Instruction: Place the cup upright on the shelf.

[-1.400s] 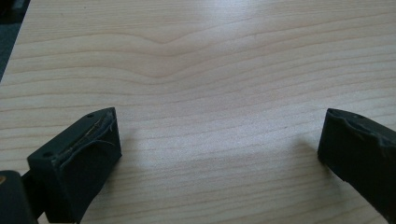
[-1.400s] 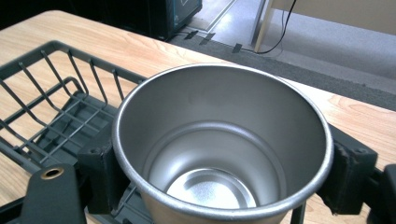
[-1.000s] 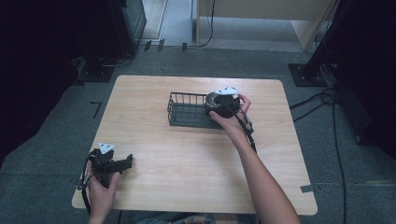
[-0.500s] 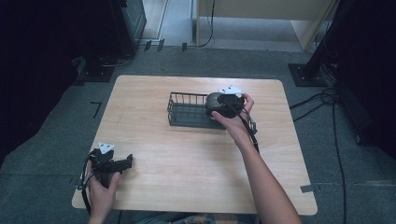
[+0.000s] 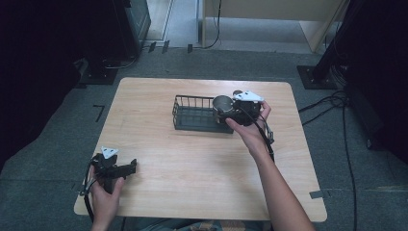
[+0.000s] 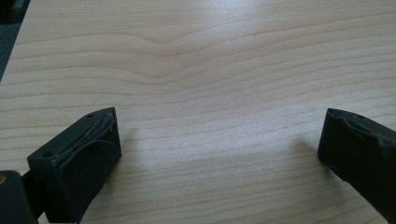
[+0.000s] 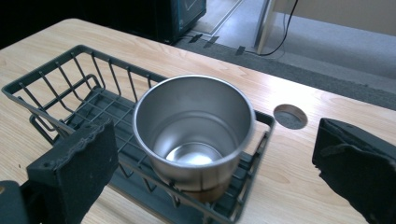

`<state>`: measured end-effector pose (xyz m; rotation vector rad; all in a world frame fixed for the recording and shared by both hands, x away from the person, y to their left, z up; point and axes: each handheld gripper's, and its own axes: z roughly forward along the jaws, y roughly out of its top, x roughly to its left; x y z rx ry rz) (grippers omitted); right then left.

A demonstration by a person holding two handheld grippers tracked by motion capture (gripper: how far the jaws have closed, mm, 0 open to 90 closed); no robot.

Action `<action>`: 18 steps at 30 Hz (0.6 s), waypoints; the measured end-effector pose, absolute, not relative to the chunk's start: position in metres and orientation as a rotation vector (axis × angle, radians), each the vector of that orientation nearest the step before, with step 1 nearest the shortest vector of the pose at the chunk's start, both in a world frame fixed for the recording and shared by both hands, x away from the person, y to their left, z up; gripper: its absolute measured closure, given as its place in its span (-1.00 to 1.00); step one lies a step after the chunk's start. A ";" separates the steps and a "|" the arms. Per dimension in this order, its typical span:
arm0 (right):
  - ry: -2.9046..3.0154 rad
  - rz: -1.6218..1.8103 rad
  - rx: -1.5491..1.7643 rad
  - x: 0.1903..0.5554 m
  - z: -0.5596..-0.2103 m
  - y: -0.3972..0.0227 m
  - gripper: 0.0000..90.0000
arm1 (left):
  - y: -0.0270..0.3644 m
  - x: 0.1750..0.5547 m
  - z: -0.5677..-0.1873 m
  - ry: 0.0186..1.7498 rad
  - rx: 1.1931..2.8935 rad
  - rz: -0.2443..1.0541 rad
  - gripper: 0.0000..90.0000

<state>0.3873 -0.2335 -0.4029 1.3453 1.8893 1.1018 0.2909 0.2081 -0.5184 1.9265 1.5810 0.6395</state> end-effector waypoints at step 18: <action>1.858 1.112 1.364 0.344 -0.402 -0.272 -1.00 | 0.208 0.291 -0.519 1.581 1.923 0.641 -1.00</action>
